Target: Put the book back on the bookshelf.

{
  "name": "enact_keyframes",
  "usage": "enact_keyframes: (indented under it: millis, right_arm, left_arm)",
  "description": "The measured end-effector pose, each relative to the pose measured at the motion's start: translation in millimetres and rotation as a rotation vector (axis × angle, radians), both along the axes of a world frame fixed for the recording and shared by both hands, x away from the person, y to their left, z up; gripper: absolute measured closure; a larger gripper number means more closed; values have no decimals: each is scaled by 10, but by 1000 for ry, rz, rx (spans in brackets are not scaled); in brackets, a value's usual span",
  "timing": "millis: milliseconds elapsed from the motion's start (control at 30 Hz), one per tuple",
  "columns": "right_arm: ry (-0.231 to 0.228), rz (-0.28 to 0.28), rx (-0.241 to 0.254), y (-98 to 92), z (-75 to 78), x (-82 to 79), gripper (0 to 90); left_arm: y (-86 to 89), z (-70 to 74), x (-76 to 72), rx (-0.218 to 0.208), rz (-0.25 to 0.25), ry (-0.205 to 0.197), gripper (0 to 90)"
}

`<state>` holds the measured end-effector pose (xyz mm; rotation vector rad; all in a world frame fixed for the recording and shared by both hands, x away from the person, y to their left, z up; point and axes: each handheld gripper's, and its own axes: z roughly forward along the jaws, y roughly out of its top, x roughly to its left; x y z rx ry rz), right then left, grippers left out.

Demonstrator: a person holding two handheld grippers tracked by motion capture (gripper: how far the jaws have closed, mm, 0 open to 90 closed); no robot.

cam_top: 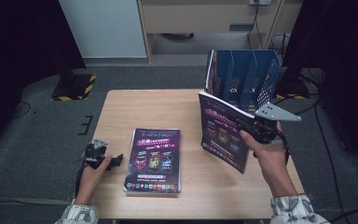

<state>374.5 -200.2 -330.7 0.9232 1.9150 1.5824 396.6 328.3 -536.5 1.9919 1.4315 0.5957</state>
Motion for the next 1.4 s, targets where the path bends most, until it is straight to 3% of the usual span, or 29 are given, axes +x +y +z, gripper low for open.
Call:
enact_keyframes:
  millis: [633, 867, 1167, 1400]
  right_arm:
    - [-10, -56, 25, -329, 146, -156, 823]
    - [-10, -44, 60, -325, 343, -152, 823]
    - [-25, -59, 46, -258, 599, -100, 823]
    - [-24, -106, 33, -300, 737, -7, 824]
  left_arm:
    - [-33, -2, 5, 0, -15, 1, 3]
    - [-42, -1, 15, -2, -34, 4, 0]
    - [-58, -5, 1, -7, -33, -1, 1]
    - [-61, -4, -5, -6, -30, 0, 0]
